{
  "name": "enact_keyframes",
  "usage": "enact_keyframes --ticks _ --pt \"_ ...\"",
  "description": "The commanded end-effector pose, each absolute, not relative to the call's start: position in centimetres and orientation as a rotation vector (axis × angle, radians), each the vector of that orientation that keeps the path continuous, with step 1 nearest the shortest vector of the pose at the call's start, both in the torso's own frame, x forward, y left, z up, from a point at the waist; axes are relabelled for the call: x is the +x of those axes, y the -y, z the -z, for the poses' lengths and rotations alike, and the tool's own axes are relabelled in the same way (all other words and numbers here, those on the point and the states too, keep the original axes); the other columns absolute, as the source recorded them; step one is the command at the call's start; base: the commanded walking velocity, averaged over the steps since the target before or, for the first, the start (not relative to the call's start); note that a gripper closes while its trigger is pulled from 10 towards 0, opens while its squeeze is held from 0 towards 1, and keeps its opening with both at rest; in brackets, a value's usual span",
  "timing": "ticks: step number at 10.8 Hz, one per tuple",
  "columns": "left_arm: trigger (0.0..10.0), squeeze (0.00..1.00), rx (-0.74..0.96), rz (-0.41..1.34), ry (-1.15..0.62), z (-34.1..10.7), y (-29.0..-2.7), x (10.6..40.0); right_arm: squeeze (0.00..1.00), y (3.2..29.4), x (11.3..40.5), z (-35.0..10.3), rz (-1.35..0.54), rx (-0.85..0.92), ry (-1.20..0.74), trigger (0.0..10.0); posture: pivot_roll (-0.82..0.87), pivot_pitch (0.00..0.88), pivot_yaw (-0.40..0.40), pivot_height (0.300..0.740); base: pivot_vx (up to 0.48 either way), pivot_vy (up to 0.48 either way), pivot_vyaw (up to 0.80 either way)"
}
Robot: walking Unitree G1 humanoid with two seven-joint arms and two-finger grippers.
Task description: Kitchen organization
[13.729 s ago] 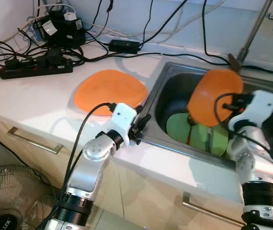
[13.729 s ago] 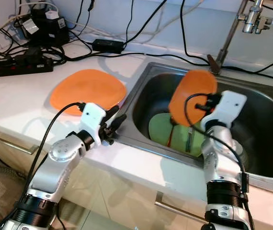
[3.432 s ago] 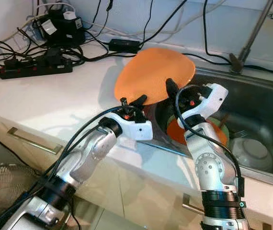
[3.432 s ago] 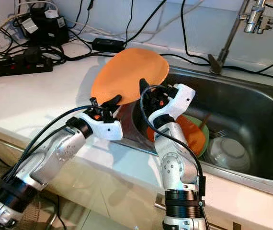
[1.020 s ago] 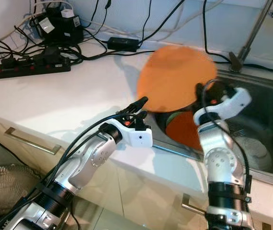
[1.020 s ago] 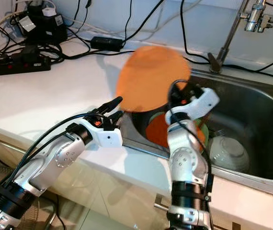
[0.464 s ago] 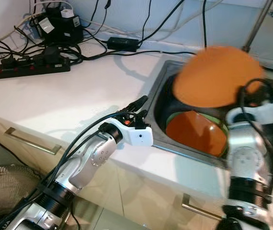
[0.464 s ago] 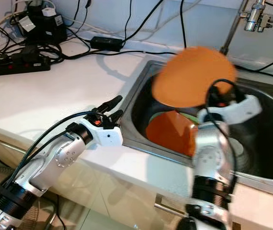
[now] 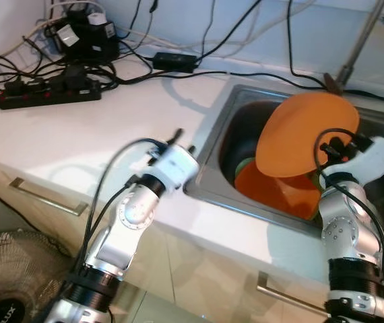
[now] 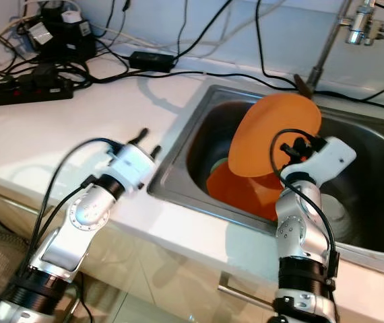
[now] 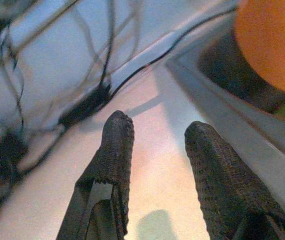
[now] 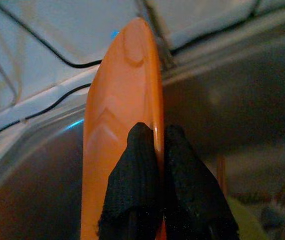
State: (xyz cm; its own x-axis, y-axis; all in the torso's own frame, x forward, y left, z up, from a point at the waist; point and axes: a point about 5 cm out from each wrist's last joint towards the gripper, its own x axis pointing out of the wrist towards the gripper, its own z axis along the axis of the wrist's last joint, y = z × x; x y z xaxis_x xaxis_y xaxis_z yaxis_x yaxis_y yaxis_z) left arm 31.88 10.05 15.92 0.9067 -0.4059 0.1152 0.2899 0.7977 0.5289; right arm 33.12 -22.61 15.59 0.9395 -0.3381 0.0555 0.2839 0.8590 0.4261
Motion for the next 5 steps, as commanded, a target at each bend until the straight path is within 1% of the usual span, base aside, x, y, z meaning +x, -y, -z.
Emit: enact_keyframes --ticks 1,2,3,5 --pt "10.0 0.0 0.41 0.365 0.175 -15.5 -10.5 31.9 0.0 22.6 33.1 -15.7 0.306 0.373 0.154 10.0 0.2 0.048 -0.012 0.74 0.0 0.0 0.0" --pt "10.0 0.0 0.323 0.364 0.143 -15.4 -10.5 32.0 0.0 22.5 33.2 -15.4 0.297 0.352 0.135 10.0 0.2 0.047 -0.012 0.74 0.0 0.0 0.0" --pt "10.0 0.0 0.199 0.366 0.11 -15.4 -10.4 32.0 0.0 22.3 33.4 -14.8 0.282 0.347 0.112 10.0 0.21 0.043 -0.014 0.74 0.0 0.0 0.0" --pt "10.0 0.0 0.086 0.402 0.054 -14.9 -9.9 31.9 0.0 21.8 33.6 -14.1 0.264 0.388 0.076 10.0 0.2 0.042 -0.012 0.74 0.0 0.0 0.0"
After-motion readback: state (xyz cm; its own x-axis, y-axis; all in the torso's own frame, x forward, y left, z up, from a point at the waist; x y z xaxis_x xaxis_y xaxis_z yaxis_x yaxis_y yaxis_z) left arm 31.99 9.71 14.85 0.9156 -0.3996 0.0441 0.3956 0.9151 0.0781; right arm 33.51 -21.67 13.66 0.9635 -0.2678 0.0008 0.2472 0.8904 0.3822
